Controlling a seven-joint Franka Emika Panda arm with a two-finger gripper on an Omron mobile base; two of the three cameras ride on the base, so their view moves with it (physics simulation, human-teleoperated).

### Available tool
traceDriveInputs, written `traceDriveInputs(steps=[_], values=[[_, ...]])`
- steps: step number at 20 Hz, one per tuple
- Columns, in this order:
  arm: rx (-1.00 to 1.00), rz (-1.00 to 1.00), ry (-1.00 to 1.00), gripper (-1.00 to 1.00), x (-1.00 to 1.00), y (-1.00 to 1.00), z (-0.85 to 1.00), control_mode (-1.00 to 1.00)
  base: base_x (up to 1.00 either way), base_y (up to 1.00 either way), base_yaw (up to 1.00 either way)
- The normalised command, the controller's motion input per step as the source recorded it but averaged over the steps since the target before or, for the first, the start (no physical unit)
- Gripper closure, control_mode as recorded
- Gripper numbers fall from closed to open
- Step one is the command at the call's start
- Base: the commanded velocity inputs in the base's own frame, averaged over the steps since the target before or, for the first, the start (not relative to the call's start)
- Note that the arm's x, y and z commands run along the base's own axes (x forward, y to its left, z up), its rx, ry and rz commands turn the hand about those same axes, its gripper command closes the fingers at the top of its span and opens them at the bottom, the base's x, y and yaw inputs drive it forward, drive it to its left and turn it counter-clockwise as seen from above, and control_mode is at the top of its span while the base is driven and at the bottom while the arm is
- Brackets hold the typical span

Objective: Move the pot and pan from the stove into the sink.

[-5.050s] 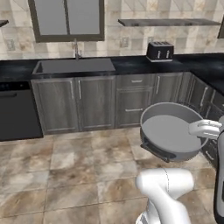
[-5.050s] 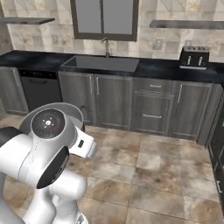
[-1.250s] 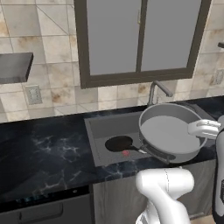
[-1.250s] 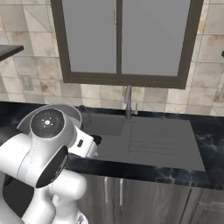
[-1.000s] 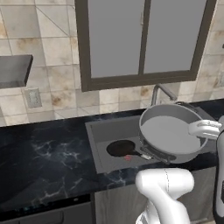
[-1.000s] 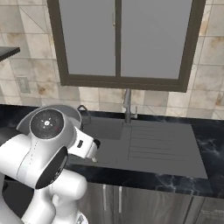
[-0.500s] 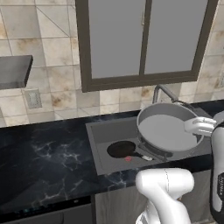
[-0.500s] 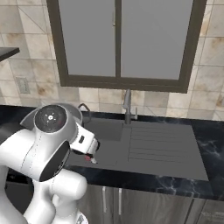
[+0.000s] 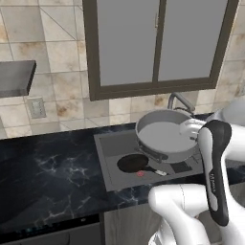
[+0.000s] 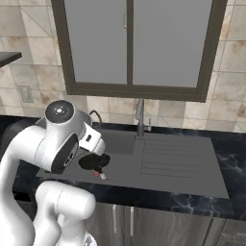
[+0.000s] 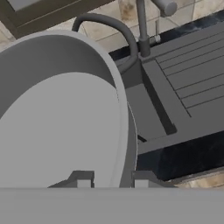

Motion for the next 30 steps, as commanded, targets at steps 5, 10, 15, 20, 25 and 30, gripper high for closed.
traceDriveInputs(steps=[5,10,15,20,25,30], values=[[-0.04,-0.05,0.03,1.0,0.34,0.12,-0.13,-1.0,0.0,0.0,0.0],[-0.01,0.0,0.01,1.0,0.01,0.0,-0.01,-1.0,0.0,0.0,0.0],[-0.09,0.0,0.06,1.0,0.0,0.01,-0.38,-1.0,0.0,0.0,0.0],[-0.05,-0.01,0.02,1.0,0.1,0.0,-0.37,-1.0,0.0,0.0,0.0],[0.0,-0.04,0.0,1.0,0.44,0.0,-0.28,-1.0,0.0,0.0,0.0],[0.02,-0.07,0.0,1.0,0.55,0.02,-0.31,-1.0,0.0,0.0,0.0]])
